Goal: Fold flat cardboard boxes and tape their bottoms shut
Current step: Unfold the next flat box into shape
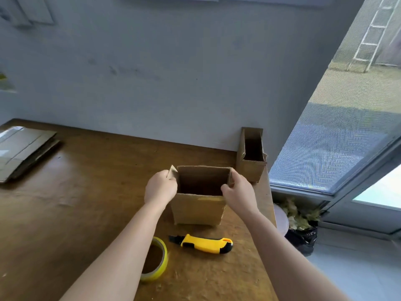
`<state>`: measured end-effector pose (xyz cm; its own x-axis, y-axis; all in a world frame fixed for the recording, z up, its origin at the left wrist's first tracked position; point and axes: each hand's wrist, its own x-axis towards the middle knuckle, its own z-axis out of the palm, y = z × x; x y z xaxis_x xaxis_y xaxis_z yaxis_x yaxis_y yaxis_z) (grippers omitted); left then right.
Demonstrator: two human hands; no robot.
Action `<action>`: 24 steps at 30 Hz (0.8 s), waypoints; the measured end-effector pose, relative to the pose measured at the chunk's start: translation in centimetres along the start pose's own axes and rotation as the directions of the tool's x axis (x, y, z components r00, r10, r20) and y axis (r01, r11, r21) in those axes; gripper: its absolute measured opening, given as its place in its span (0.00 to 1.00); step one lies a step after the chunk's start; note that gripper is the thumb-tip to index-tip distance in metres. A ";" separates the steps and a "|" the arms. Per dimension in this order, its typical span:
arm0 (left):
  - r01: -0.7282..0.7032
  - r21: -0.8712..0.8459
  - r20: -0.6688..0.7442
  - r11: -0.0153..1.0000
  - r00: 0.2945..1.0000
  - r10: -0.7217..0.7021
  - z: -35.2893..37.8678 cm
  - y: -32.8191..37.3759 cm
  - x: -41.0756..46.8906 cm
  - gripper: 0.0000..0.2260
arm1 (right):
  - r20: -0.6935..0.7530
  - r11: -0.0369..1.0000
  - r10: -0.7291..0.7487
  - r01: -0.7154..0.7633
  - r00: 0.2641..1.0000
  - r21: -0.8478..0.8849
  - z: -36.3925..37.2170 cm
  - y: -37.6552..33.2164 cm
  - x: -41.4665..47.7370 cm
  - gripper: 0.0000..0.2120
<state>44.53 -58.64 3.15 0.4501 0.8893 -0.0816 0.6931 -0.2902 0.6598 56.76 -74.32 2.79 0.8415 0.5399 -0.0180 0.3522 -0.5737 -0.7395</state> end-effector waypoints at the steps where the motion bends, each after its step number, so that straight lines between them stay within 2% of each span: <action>1: 0.006 -0.004 -0.007 1.000 1.000 -0.006 0.0 0.1 0.0 0.09 | -0.032 0.999 -0.030 0.029 0.999 -0.035 0.1 0.0 -0.1 0.26; 5: -0.039 -0.009 -0.016 0.999 0.999 0.039 -0.3 0.5 -0.3 0.13 | -0.119 0.995 -0.083 0.077 0.989 -0.058 0.4 -0.7 -0.3 0.15; 8: -0.125 -0.038 -0.015 0.991 0.992 0.124 -0.5 0.1 -0.6 0.14 | -0.056 0.987 -0.113 0.106 0.992 -0.125 0.6 -1.1 -0.1 0.14; 11: -0.294 0.003 0.084 0.956 0.953 0.292 -0.3 -0.6 -0.7 0.14 | 0.004 0.974 -0.156 0.154 0.988 -0.169 0.9 -1.0 0.3 0.13; 12: -0.344 0.013 0.139 0.939 0.931 0.339 -0.3 -0.8 -0.7 0.18 | 0.023 0.969 -0.171 0.173 0.985 -0.177 1.0 -0.9 0.3 0.12; 14: -0.424 0.081 0.274 0.902 0.880 0.389 -0.6 -1.0 -0.6 0.33 | 0.047 0.969 -0.171 0.177 0.984 -0.171 1.1 -0.6 0.4 0.12; 16: -0.505 0.248 0.408 0.827 0.829 0.384 -1.0 -1.1 -0.5 0.47 | 0.110 0.971 -0.153 0.170 0.982 -0.170 0.9 -0.6 0.5 0.19; 17: -0.545 0.339 0.457 0.767 0.808 0.373 -1.1 -1.1 -0.3 0.50 | 0.175 0.965 -0.152 0.184 0.973 -0.186 0.7 -0.7 0.5 0.25; 19: -0.602 0.434 0.509 0.670 0.778 0.369 -1.0 -1.2 0.2 0.43 | 0.352 0.939 -0.135 0.233 0.926 -0.252 -0.2 -1.0 0.8 0.42; 20: -0.613 0.433 0.518 0.660 0.769 0.375 -0.9 -1.2 0.4 0.37 | 0.430 0.919 -0.112 0.259 0.896 -0.299 -0.7 -1.2 1.0 0.47; 21: -0.609 0.402 0.520 0.684 0.767 0.377 -1.0 -1.1 0.7 0.31 | 0.488 0.894 -0.096 0.291 0.868 -0.341 -1.1 -1.3 1.3 0.46; 22: -0.583 0.347 0.521 0.735 0.771 0.366 -1.1 -0.9 1.0 0.25 | 0.511 0.876 -0.103 0.321 0.853 -0.359 -1.4 -1.3 1.5 0.40; 24: -0.515 0.213 0.504 0.830 0.786 0.358 -1.3 -0.7 1.3 0.18 | 0.438 0.880 -0.168 0.334 0.883 -0.337 -1.6 -1.2 1.9 0.24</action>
<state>43.91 -56.83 3.53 0.8859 0.4165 -0.2041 0.4633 -0.7743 0.4311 58.58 -73.63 4.70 0.5046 0.8429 -0.1868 0.7291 -0.5319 -0.4306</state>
